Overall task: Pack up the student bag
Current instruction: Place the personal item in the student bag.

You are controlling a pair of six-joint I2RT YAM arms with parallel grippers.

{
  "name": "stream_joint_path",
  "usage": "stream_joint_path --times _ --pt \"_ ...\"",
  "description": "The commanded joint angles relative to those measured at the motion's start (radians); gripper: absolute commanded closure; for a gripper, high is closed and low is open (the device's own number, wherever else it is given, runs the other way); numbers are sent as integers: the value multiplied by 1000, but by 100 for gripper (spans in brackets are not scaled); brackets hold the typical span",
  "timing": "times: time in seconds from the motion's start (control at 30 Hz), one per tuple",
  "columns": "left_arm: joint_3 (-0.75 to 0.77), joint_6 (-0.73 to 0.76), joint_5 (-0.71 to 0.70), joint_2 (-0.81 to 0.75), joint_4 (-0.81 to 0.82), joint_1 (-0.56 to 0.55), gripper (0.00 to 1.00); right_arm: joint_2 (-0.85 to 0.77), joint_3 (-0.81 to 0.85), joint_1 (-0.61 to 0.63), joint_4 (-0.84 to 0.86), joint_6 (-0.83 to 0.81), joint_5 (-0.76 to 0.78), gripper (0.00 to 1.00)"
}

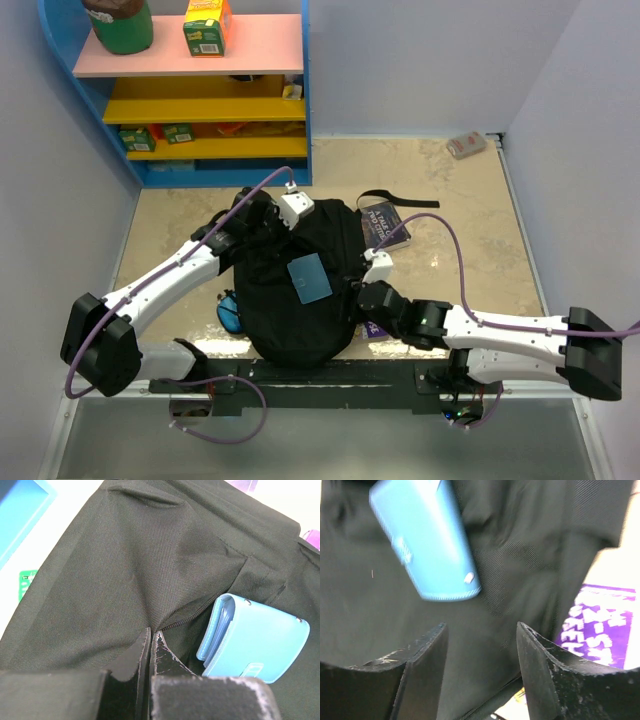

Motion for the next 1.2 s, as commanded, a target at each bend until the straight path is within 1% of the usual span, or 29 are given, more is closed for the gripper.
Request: stream_joint_path --times 0.0,0.07,0.2,0.3,0.4,0.47,0.7,0.9,1.07,1.17 --pt "23 46 14 9 32 3 100 45 -15 53 152 -22 -23 38" --pt "25 56 15 14 28 3 100 75 -14 61 178 -31 -14 36" --pt "26 59 27 14 24 4 100 136 2 59 241 -71 29 36" --pt "29 59 34 12 21 1 100 225 42 59 245 -89 58 40" --pt "29 63 40 12 15 1 100 291 75 59 253 -104 72 51" --pt "29 66 47 12 12 1 100 318 86 61 276 -114 81 54" --pt "19 74 63 14 8 1 100 319 140 59 288 -176 132 64" --pt "11 79 72 17 10 -1 100 277 187 59 287 -221 104 72" --pt "3 80 80 18 12 -5 100 268 197 59 290 -200 80 73" --pt "3 82 87 15 5 -10 100 282 207 56 302 -201 90 73"
